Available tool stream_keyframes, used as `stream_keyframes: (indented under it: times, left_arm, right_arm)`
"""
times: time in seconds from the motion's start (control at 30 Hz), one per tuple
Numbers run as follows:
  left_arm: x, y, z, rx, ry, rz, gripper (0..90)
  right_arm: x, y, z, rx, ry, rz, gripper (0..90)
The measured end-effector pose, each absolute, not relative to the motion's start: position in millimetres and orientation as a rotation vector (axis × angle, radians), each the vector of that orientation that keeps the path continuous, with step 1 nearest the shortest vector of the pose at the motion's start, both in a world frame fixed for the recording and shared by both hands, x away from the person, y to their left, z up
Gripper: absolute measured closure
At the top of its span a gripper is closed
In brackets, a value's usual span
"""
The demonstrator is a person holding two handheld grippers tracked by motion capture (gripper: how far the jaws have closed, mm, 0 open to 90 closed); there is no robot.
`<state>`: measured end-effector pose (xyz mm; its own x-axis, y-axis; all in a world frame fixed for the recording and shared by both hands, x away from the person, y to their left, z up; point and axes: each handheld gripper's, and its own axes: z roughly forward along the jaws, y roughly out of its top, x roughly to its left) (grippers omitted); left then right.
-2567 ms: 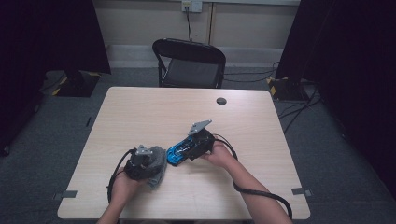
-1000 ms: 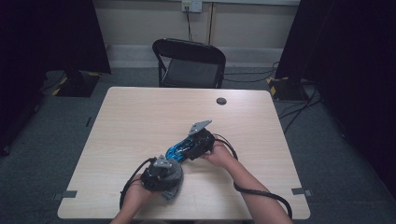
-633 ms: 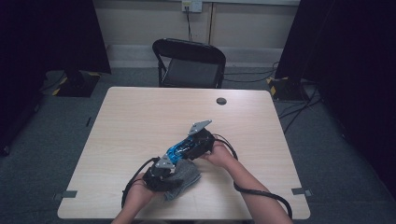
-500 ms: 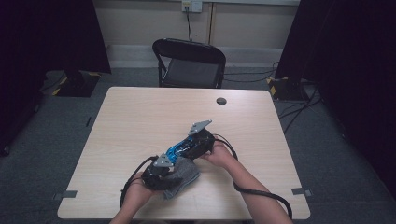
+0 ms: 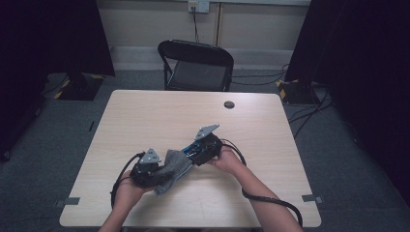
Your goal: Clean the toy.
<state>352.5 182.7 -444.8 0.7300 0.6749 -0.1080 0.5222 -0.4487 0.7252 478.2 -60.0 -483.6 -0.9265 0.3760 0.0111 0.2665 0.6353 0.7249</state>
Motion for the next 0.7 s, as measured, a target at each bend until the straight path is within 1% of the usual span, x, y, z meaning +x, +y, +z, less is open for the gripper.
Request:
stream_keyframes:
  times: [0.1,0.17,0.33,0.4,0.7]
  left_arm:
    - [355,190,-444,2.146,0.917,0.281,68.1]
    - [359,200,-445,2.122,0.96,0.315,68.1]
    - [365,215,-451,2.11,1.03,0.341,68.0]
    - [370,222,-456,2.081,1.084,0.335,68.0]
    - [381,220,-469,2.037,1.231,0.344,67.2]
  right_arm:
    - [478,-60,-484,0.535,2.709,1.17,11.3]
    - [478,-60,-484,0.537,2.711,1.167,11.3]
    - [478,-60,-483,0.537,2.713,1.165,11.3]
    - [478,-60,-483,0.537,2.713,1.164,11.3]
    - [478,-60,-484,0.535,2.711,1.168,11.3]
